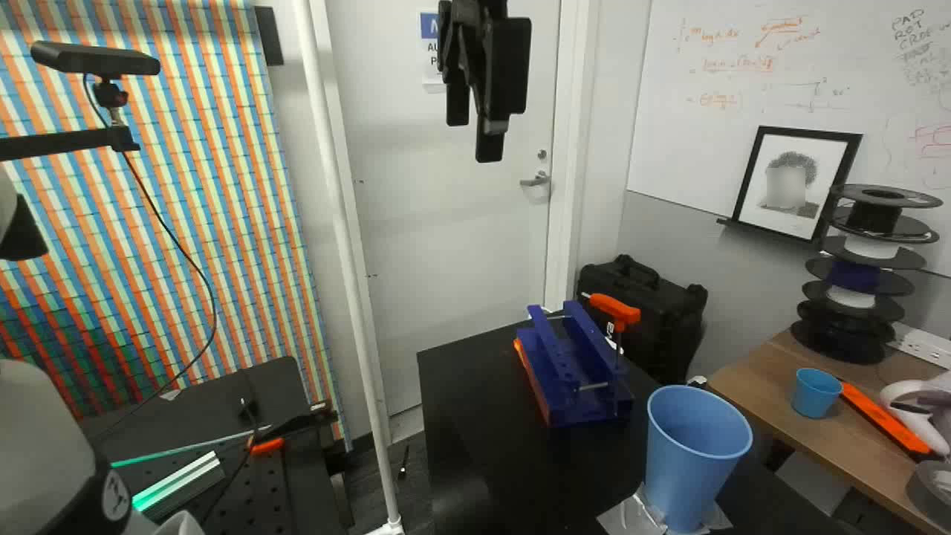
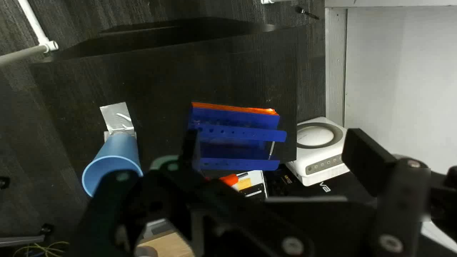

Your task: Put the orange item into the blue cup

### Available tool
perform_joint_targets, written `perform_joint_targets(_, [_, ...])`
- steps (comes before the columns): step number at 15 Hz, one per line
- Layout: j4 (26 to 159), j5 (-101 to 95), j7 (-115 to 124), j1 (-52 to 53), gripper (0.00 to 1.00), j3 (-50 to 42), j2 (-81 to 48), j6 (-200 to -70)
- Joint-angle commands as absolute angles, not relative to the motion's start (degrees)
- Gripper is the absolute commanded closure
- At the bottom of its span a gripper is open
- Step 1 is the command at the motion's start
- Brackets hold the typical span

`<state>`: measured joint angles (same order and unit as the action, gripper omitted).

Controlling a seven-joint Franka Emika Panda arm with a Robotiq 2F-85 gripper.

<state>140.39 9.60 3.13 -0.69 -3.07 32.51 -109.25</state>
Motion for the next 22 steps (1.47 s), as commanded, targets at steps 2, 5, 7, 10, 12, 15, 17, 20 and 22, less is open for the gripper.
perform_joint_targets(2, [139.7,9.8,2.9,-1.2,0.0,-2.7,32.5,-109.1])
perform_joint_targets(5, [139.3,9.8,2.9,-1.2,0.0,-2.7,32.6,-109.1])
perform_joint_targets(7, [139.3,9.8,2.9,-1.2,0.0,-2.7,32.6,-109.1])
perform_joint_targets(10, [139.3,9.8,2.9,-1.2,0.0,-2.7,32.6,-109.1])
perform_joint_targets(12, [139.2,8.0,8.8,-2.8,0.0,-0.2,29.1,-114.9])
perform_joint_targets(15, [138.3,6.7,16.5,-3.8,0.0,2.3,22.1,-121.5])
perform_joint_targets(17, [137.5,5.0,22.6,-4.3,0.0,4.1,16.4,-126.9])
perform_joint_targets(20, [136.5,3.1,30.6,-4.3,0.0,5.1,8.6,-135.5])
perform_joint_targets(22, [135.0,0.8,35.5,-4.3,0.0,4.6,4.2,-140.3])
